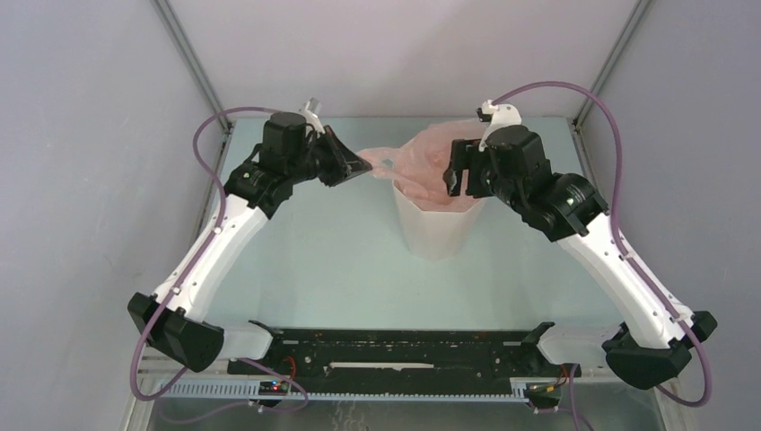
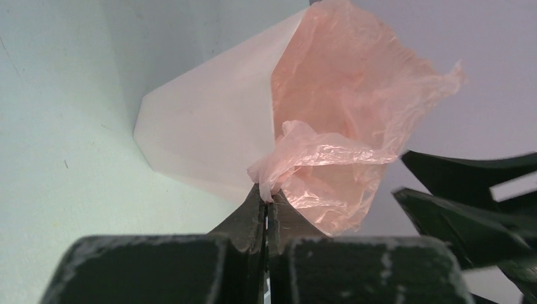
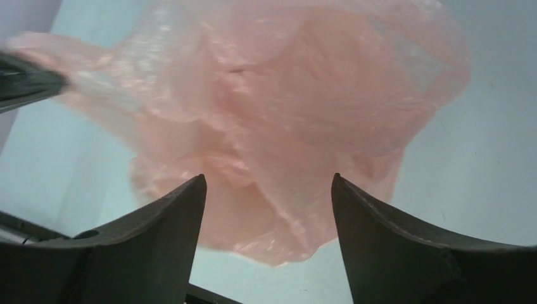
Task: Put the trash bags into the trash bin
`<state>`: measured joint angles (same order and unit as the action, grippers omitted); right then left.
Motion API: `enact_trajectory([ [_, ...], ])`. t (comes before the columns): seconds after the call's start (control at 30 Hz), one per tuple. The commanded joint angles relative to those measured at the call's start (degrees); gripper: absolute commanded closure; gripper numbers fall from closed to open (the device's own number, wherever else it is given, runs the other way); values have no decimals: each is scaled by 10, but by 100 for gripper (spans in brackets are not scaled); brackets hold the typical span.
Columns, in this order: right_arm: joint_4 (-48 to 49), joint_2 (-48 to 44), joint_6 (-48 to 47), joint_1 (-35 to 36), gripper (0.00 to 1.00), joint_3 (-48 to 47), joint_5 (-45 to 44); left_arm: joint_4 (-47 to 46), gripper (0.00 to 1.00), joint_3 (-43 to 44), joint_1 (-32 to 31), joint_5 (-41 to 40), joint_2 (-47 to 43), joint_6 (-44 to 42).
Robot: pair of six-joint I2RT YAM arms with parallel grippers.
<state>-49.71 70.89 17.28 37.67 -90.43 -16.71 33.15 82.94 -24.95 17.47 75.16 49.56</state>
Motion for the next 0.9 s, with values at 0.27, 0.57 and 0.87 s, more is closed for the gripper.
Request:
enact_trajectory([
  [0.27,-13,63,-67,109,14,-101,-128,-4,100,-22,2,13,-36,-8],
  [0.57,40,96,-165,109,47,-74,-78,18,100,-19,3,-2,-43,-31],
  [0.87,23,152,-202,113,38,-78,-148,22,100,-24,3,0,-45,-36],
])
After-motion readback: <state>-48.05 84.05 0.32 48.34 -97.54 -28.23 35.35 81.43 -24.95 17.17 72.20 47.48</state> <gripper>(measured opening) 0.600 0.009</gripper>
